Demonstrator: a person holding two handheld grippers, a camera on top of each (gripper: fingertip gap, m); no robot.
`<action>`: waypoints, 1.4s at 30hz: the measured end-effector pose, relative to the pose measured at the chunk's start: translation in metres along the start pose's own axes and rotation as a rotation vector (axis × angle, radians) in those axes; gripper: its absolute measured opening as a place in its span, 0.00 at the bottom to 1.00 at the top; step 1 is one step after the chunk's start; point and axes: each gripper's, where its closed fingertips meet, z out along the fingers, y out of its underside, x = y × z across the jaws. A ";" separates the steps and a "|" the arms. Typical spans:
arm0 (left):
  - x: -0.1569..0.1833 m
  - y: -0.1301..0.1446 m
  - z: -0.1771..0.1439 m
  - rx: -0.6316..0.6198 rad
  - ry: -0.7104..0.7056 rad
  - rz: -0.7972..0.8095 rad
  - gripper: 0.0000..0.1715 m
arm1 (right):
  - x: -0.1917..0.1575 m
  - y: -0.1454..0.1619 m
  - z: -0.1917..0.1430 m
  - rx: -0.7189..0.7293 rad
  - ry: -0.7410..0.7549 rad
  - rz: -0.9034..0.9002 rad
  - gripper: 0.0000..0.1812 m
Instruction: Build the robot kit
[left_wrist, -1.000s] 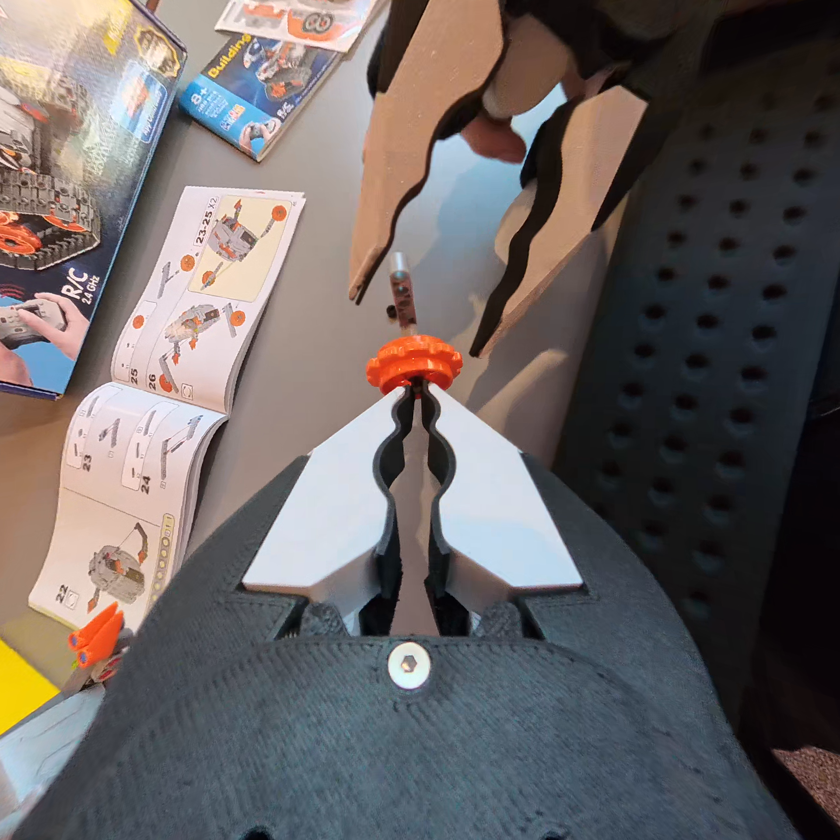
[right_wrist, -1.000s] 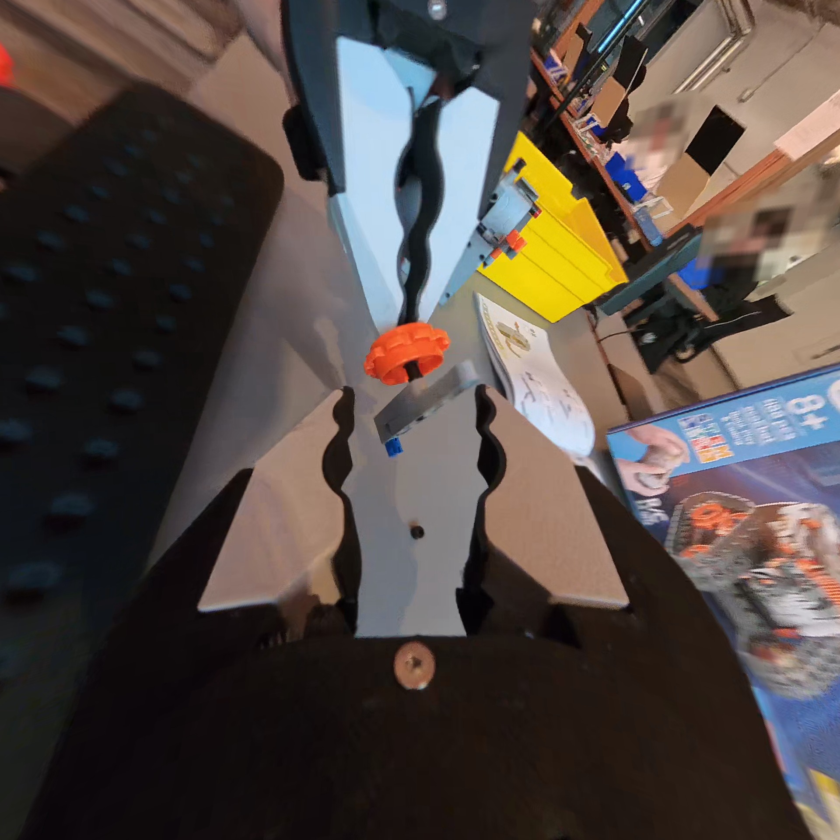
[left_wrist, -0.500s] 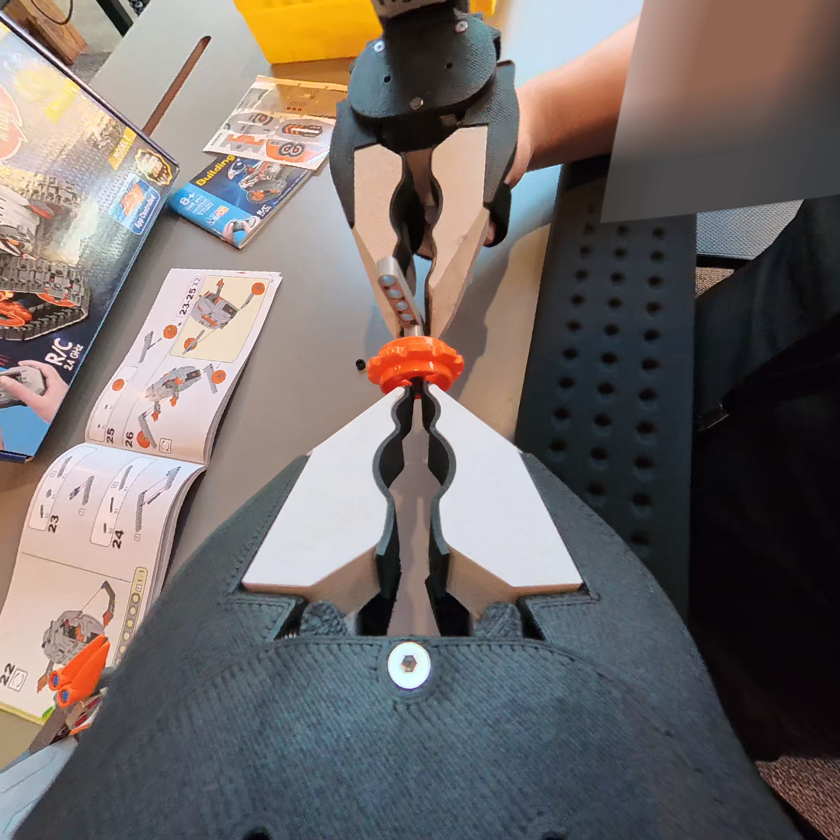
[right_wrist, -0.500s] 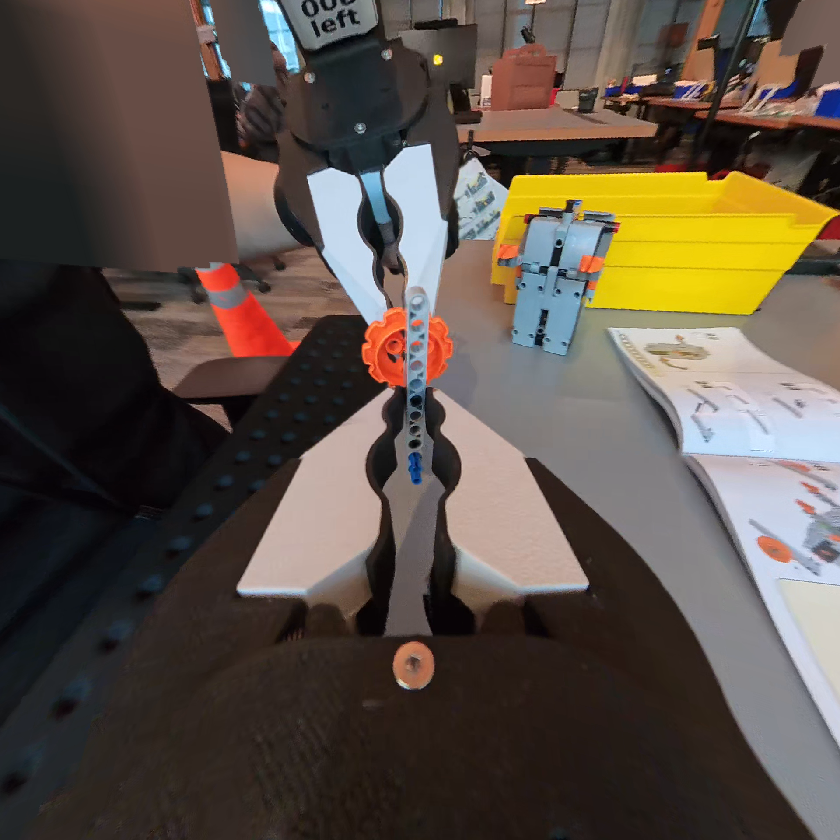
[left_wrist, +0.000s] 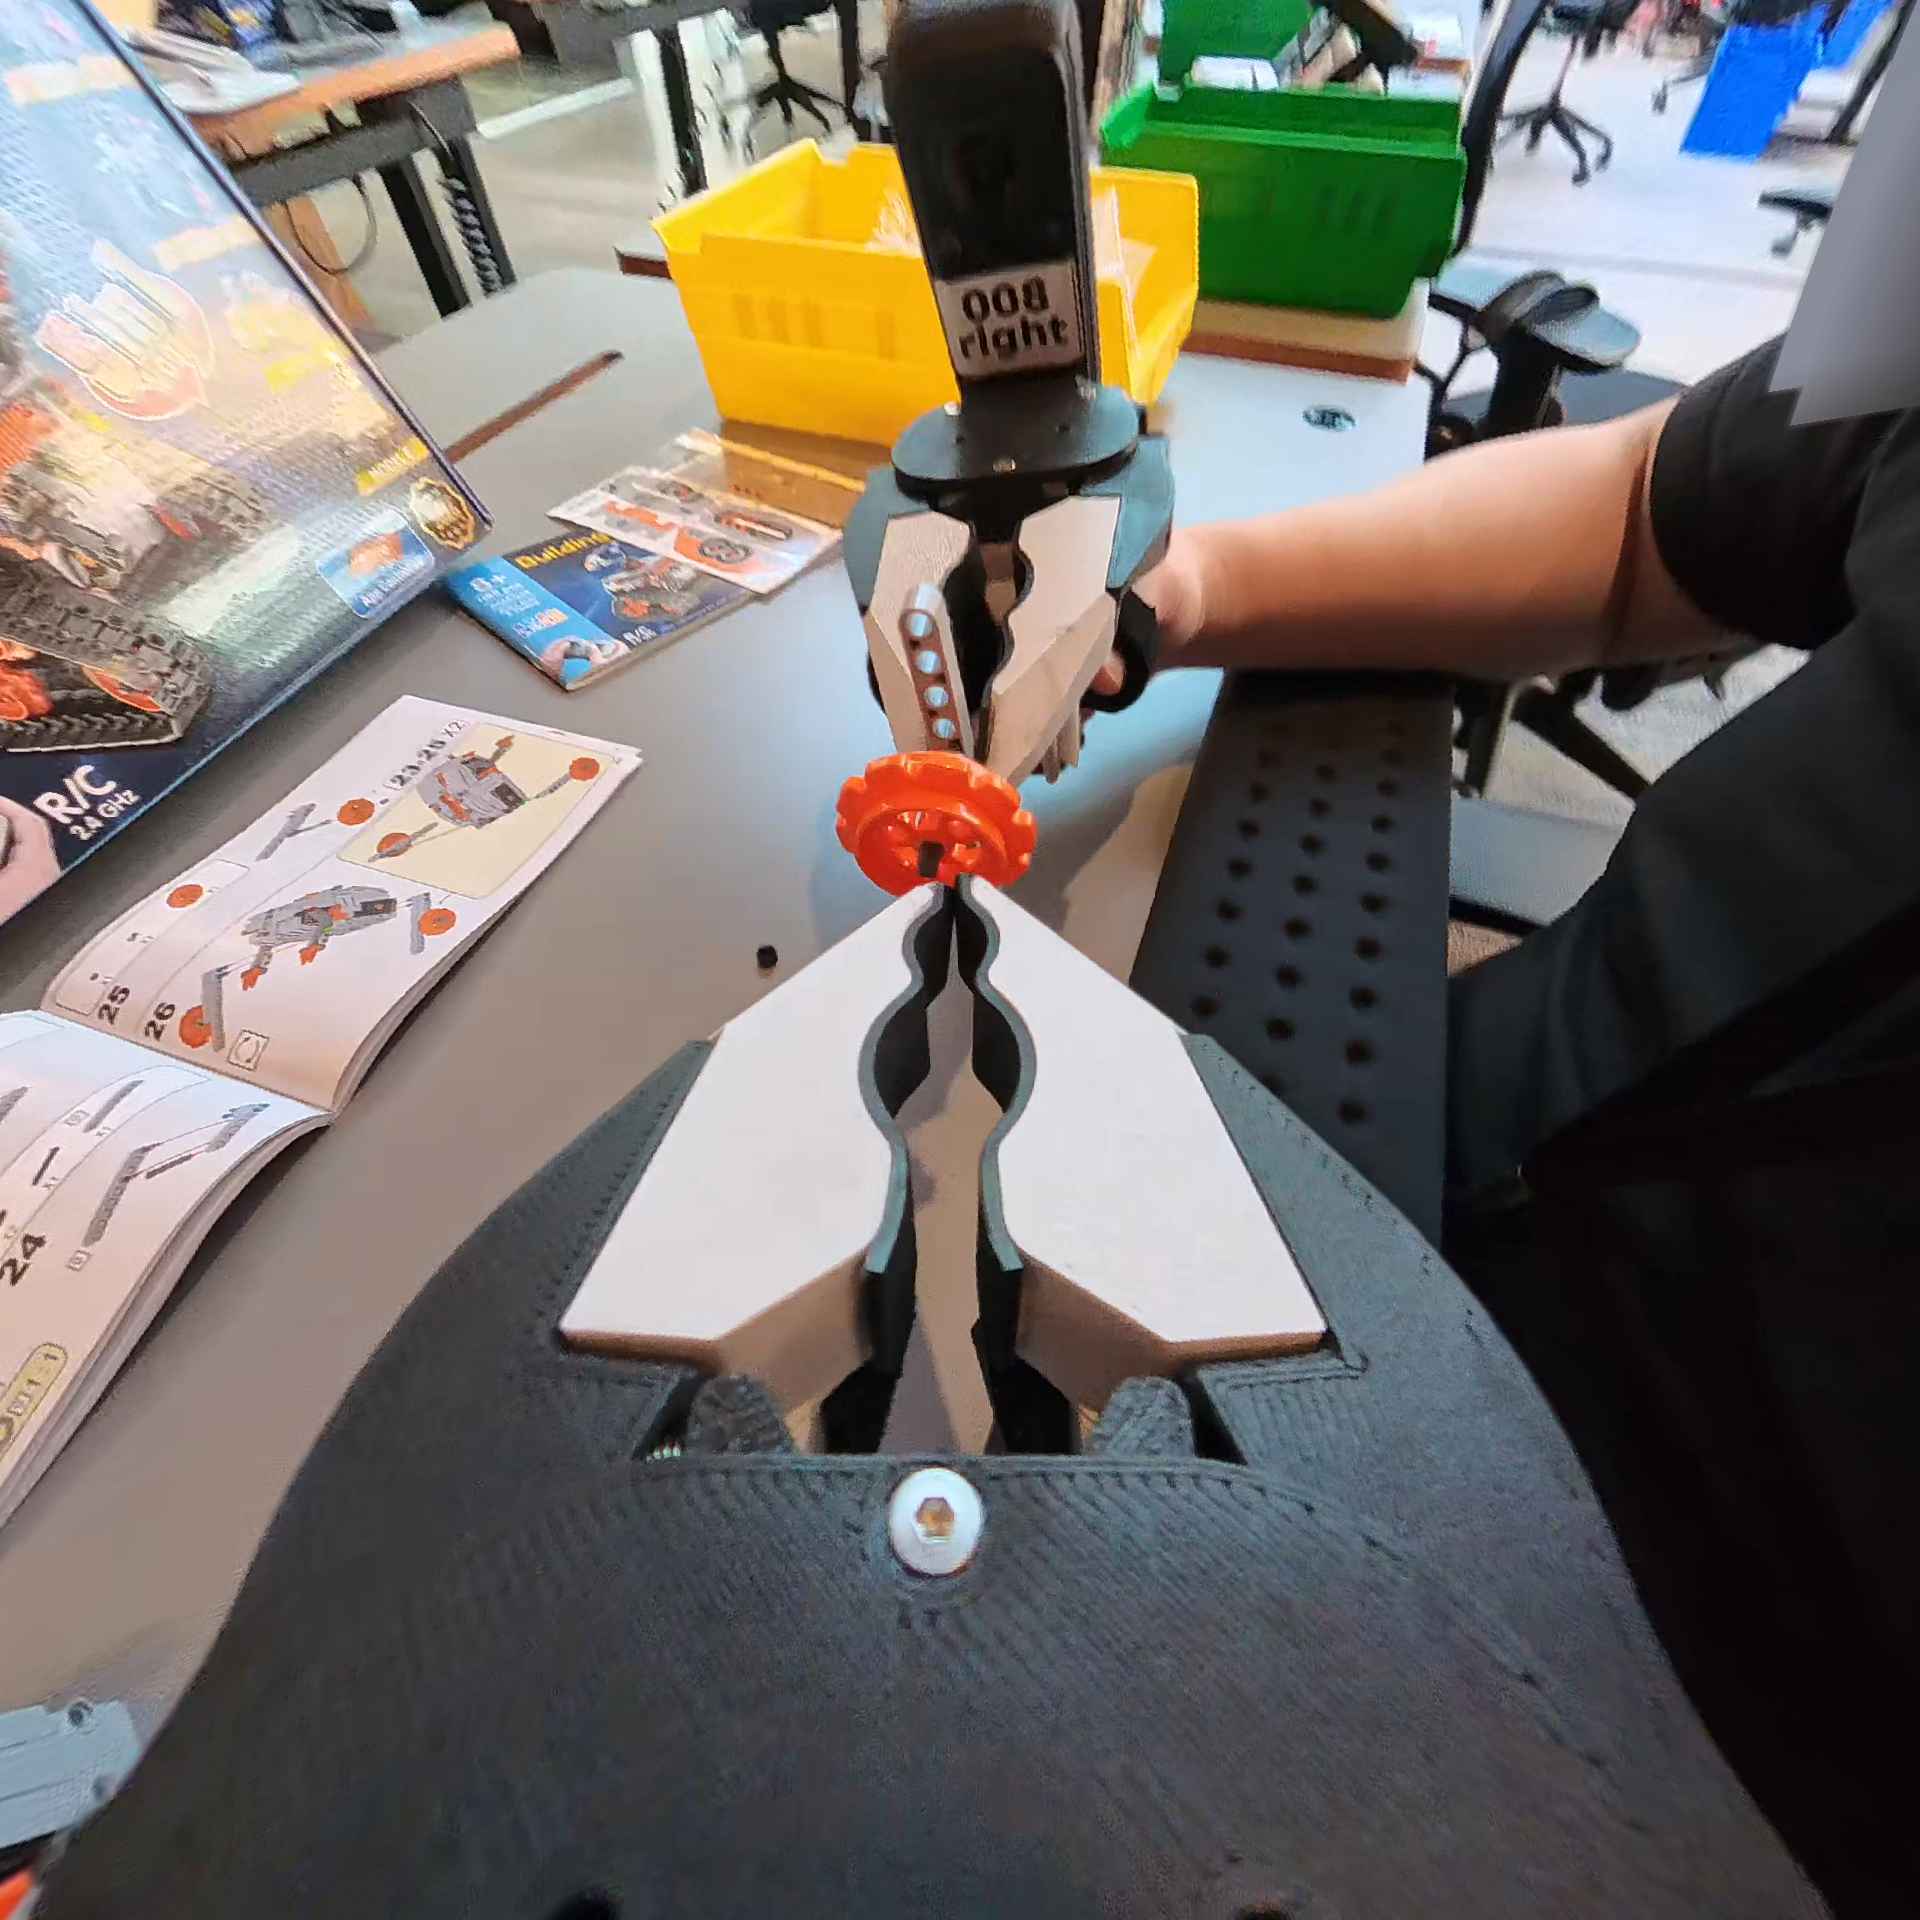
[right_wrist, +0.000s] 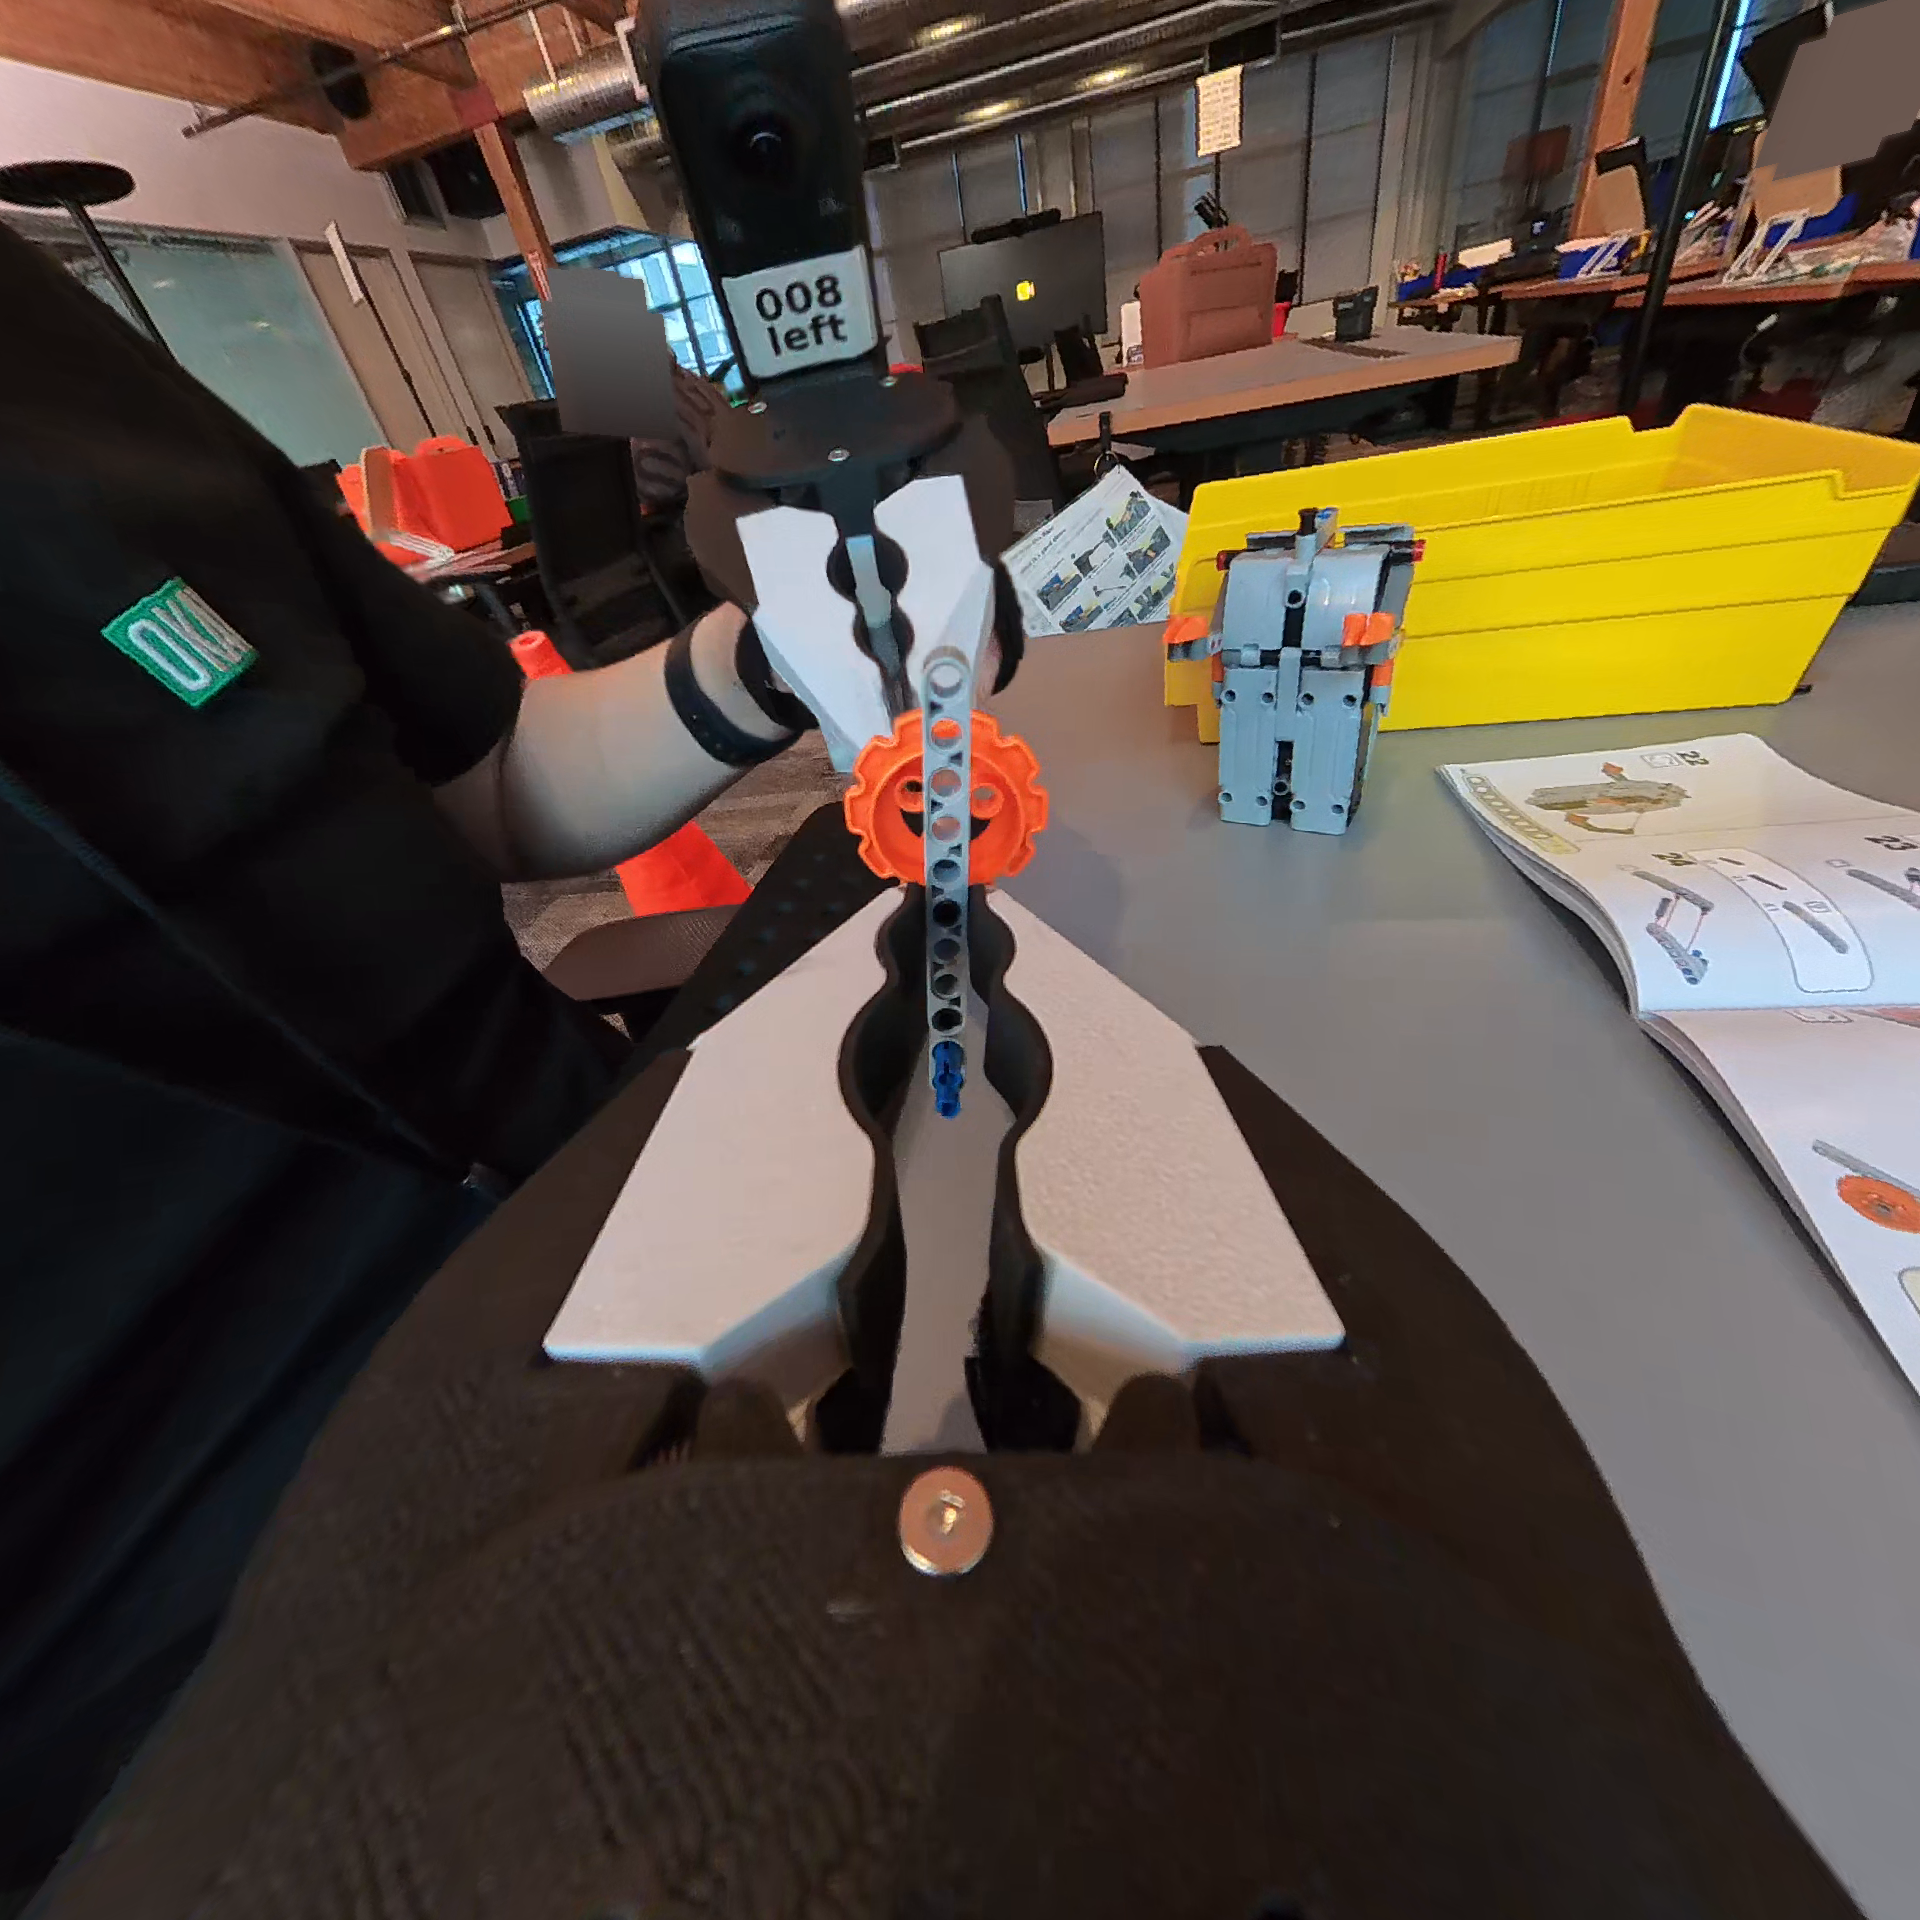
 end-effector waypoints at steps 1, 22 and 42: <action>-0.001 -0.002 -0.002 0.025 -0.015 -0.010 0.00 | 0.002 0.000 -0.002 0.009 0.001 0.014 0.03; -0.024 -0.027 0.004 0.208 -0.038 -0.127 0.11 | 0.014 -0.025 -0.012 0.113 0.031 0.034 0.03; -0.062 -0.068 0.019 0.454 -0.074 -0.265 0.22 | 0.049 -0.059 -0.020 0.461 -0.082 0.494 0.03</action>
